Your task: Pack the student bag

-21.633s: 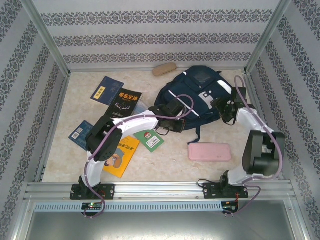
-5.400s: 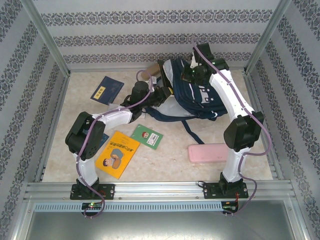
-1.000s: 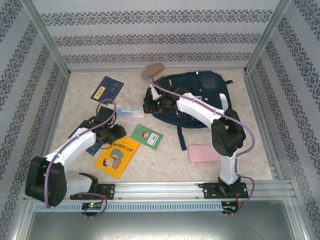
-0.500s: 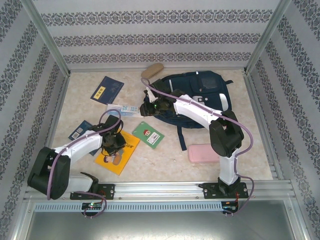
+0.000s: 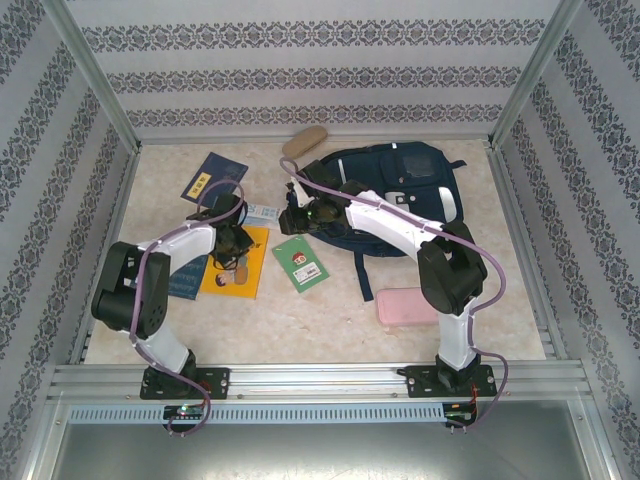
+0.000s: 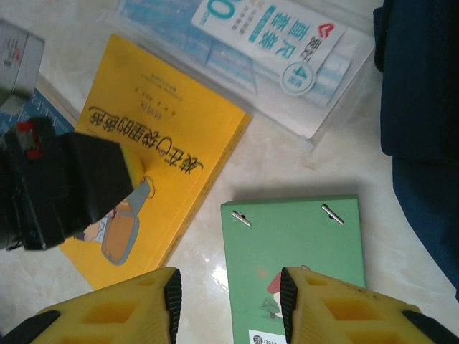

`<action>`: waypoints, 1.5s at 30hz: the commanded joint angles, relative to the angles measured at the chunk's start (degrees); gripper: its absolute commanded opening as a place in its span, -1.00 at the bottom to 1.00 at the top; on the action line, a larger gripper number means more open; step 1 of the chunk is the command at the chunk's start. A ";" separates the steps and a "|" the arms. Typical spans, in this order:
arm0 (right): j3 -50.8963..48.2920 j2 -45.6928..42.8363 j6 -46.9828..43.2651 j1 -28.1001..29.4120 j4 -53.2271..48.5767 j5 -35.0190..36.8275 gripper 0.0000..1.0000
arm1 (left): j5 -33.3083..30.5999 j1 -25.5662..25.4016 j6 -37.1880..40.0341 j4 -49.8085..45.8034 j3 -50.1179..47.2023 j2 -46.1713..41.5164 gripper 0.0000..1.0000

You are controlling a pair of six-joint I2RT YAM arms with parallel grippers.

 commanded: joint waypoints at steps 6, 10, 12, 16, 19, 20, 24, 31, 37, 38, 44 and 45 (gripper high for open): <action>-0.74 1.04 3.70 1.88 1.42 -1.12 -0.09 | -1.85 2.03 10.23 -5.88 2.12 -6.13 -0.62; -1.39 2.32 8.25 2.91 5.25 -1.77 -0.07 | -2.22 3.48 13.86 -9.61 -1.53 -8.86 -0.58; -1.94 3.22 11.45 3.35 7.66 -2.74 -0.08 | -3.20 3.89 14.65 -10.68 -4.06 -9.19 -0.60; -2.26 5.59 16.12 4.99 11.01 -3.53 -0.09 | -4.41 3.95 13.74 -11.12 -8.79 -10.08 -0.66; -1.79 7.91 17.85 6.47 11.53 -3.37 -0.11 | -0.80 3.89 12.21 -8.55 -11.80 -8.63 -0.69; -1.69 8.68 18.38 6.94 11.74 -3.51 -0.11 | 0.68 3.81 11.24 -7.78 -12.49 -8.10 -0.70; -2.17 11.31 20.24 7.96 11.40 -2.69 -0.13 | 7.04 1.11 6.04 -2.86 -15.08 -8.32 -0.70; -6.66 11.56 21.81 7.81 11.25 1.49 -0.14 | 5.79 -5.86 -2.84 -3.53 -14.84 -12.21 -0.71; -5.74 13.19 20.15 7.54 9.72 3.36 -0.14 | 1.67 -5.76 1.28 -9.84 -11.70 -16.63 -0.54; -5.34 13.33 19.84 7.39 9.23 3.66 -0.14 | 0.53 -5.49 2.44 -11.02 -10.97 -17.07 -0.50; -1.89 13.54 16.73 7.26 5.67 7.05 -0.14 | 1.38 1.88 9.56 -11.44 -10.87 -18.41 -0.20; -1.39 13.58 16.38 7.26 5.09 7.43 -0.14 | 0.70 2.75 10.44 -11.89 -10.85 -18.29 -0.20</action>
